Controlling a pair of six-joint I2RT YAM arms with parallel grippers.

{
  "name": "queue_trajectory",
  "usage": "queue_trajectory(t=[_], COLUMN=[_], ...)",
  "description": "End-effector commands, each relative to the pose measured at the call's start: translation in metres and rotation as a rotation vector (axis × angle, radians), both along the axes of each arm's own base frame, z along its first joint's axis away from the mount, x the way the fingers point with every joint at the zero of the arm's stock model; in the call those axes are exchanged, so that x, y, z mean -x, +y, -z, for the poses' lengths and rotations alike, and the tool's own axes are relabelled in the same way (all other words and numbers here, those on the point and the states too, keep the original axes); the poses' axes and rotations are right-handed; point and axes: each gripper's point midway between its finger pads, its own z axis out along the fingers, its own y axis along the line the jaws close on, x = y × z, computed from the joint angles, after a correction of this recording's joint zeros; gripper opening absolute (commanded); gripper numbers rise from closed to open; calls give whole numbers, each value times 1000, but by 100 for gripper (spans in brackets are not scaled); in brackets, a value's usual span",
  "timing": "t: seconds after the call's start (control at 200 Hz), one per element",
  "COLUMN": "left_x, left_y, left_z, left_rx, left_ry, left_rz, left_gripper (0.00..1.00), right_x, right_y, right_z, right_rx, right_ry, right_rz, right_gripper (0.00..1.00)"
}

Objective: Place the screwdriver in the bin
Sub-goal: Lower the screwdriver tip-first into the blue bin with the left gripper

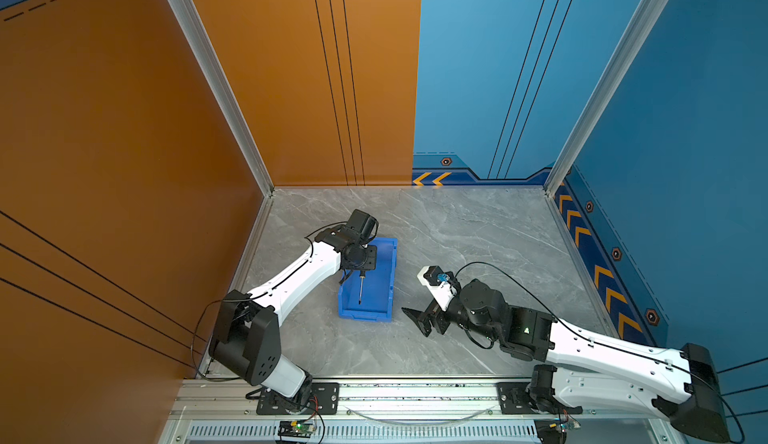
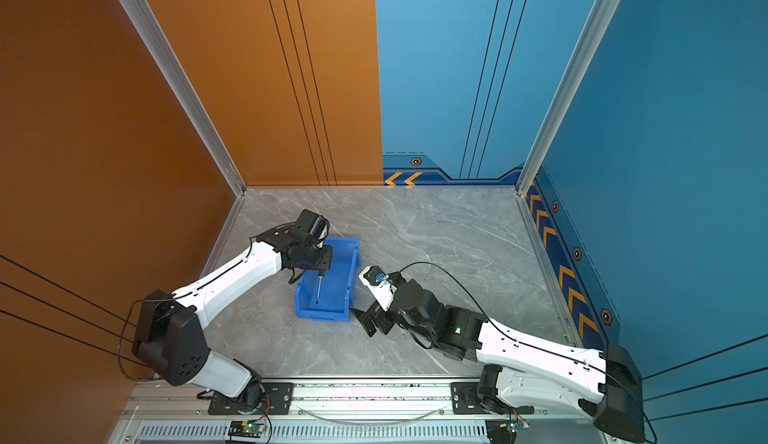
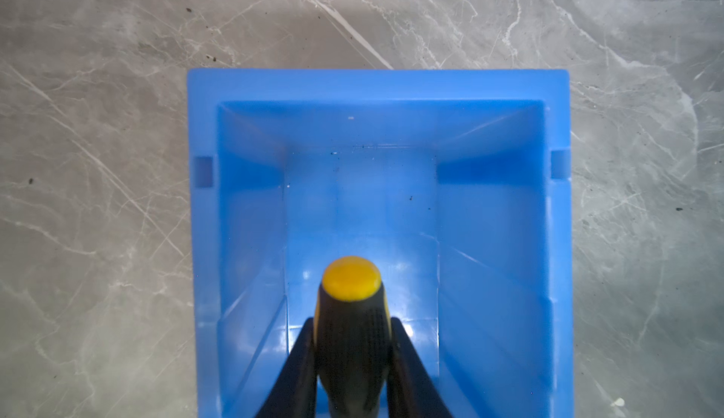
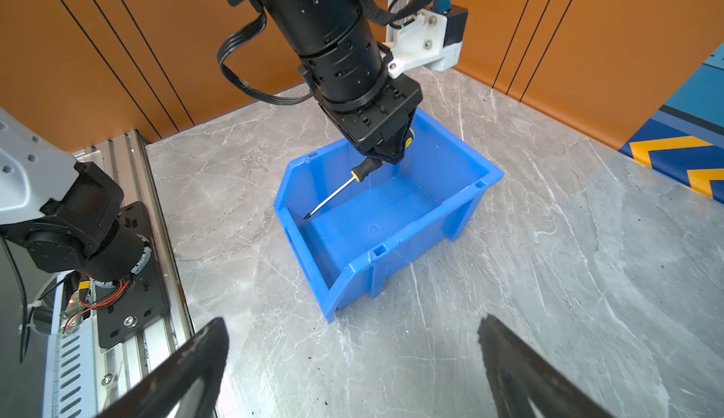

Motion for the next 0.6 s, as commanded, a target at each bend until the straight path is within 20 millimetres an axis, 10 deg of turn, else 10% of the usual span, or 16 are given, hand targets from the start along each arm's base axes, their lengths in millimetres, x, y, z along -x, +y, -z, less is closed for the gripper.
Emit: queue_trajectory(t=[0.0, 0.596], left_x=[-4, -9], left_y=[-8, -20], left_z=[11, 62], left_rx=[2, -89], left_ry=[-4, 55], left_rz=[6, -8], left_gripper=[4, 4], right_x=[-1, -5], right_y=[-7, -11], right_z=[-4, 1], right_rx=[-1, 2], right_ry=[-34, -48], right_rz=[21, 41], right_gripper=[100, 100])
